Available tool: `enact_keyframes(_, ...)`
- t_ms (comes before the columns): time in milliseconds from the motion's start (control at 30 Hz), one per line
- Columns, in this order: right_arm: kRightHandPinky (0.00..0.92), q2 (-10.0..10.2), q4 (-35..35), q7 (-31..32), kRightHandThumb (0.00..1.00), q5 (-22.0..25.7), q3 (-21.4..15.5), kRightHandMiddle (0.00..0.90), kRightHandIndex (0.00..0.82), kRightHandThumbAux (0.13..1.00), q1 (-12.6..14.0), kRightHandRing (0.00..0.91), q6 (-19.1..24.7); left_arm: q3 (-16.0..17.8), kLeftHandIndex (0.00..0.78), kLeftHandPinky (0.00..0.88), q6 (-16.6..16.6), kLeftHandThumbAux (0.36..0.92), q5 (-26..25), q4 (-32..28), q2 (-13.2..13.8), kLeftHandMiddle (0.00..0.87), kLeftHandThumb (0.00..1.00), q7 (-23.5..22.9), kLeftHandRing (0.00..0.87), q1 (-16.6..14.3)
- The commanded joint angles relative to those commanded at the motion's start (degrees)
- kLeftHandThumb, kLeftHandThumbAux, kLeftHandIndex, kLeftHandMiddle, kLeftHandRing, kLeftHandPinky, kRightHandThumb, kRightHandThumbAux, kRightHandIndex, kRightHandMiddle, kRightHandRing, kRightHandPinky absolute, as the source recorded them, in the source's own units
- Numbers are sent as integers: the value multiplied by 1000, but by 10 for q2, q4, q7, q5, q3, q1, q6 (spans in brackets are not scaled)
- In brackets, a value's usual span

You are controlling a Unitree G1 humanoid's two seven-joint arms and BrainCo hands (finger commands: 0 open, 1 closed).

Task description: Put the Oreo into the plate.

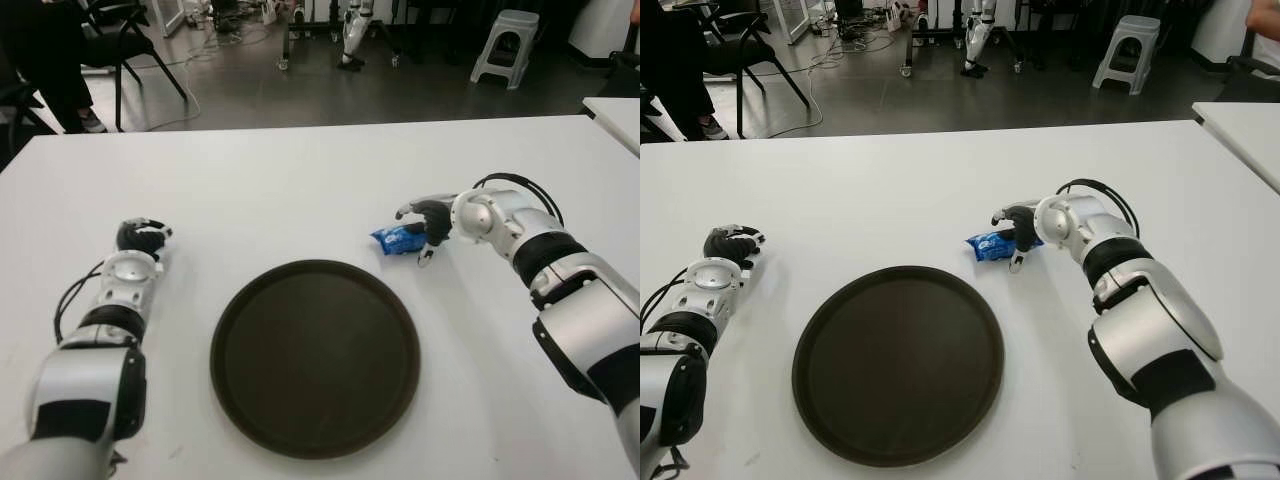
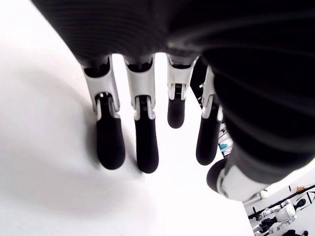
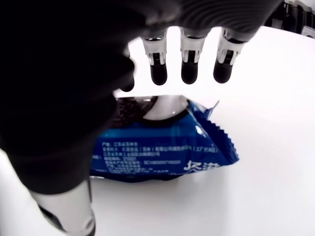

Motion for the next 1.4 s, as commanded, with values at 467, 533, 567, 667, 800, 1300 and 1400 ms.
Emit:
enact_keyframes(467, 0, 9, 9, -6, 0, -11, 11, 0, 0, 834, 2, 0, 28, 2, 398, 259, -2, 725, -2, 0, 0, 179, 683, 2, 214, 1)
enact_keyframes(533, 0, 11, 9, -1, 0, -14, 14, 0, 0, 836, 0, 0, 36, 2, 398, 274, -2, 725, -2, 0, 0, 191, 684, 3, 225, 1)
enact_keyframes(567, 0, 11, 9, -1, 0, -14, 15, 0, 0, 836, 1, 0, 38, 2, 398, 275, -2, 725, -1, 0, 0, 192, 684, 3, 226, 1)
enact_keyframes(667, 0, 13, 9, 1, 0, -14, 16, 0, 0, 833, 1, 0, 43, 2, 399, 279, -2, 724, -1, 0, 0, 195, 685, 2, 230, 1)
enact_keyframes(800, 0, 13, 7, 0, 0, -11, 13, 0, 0, 824, 4, 0, 43, 3, 400, 295, -2, 724, -3, 1, 1, 212, 686, -1, 248, 1)
enact_keyframes(1300, 0, 18, 12, -13, 0, -9, 11, 0, 0, 808, 15, 0, 37, 8, 399, 290, -4, 725, -6, 0, 0, 206, 684, 2, 235, 3)
enact_keyframes(1400, 0, 17, 10, -12, 0, -8, 10, 0, 0, 807, 14, 0, 36, 7, 399, 289, -5, 725, -5, 0, 0, 206, 684, 2, 236, 3)
